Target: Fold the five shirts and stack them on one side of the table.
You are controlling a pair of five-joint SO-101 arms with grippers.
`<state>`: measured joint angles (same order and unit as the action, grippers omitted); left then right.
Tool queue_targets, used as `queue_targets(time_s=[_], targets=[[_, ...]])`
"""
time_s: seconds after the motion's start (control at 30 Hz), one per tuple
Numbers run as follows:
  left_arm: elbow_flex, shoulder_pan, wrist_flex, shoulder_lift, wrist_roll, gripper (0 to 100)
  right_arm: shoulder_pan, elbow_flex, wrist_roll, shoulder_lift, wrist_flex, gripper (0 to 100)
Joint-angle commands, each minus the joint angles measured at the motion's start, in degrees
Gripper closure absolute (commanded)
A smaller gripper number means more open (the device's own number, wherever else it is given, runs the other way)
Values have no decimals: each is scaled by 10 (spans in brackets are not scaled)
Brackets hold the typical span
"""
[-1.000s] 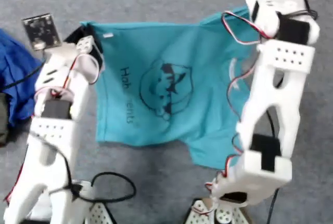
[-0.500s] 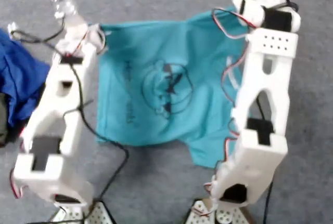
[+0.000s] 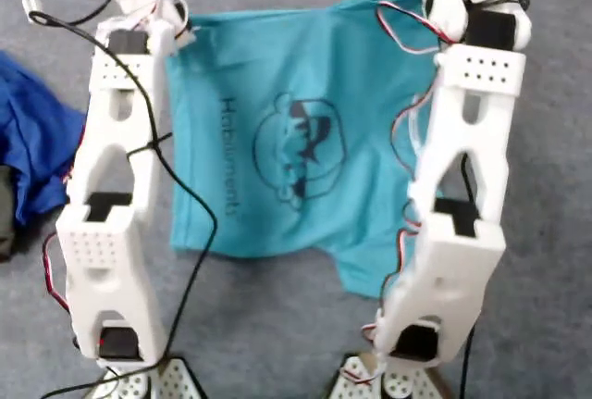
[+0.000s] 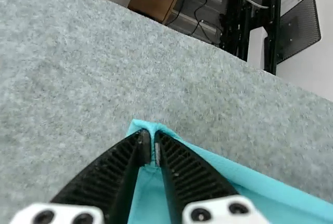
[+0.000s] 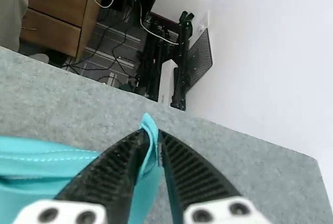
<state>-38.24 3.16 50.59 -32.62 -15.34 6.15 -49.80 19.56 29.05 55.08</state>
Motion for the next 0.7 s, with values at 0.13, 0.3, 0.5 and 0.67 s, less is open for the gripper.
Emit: queue_targets(time_s=[0.13, 0.3, 0.5, 0.67], targets=[[-154, 15, 196, 7, -1, 980, 20, -37, 55, -2, 134, 991], [-217, 4, 331, 7, 0, 980, 19, -38, 91, -3, 258, 991], [-231, -27, 489, 4, 54, 980, 20, -113, 98, -3, 418, 991], [-182, -33, 503, 8, 56, 980, 39, -168, 96, -15, 474, 991]])
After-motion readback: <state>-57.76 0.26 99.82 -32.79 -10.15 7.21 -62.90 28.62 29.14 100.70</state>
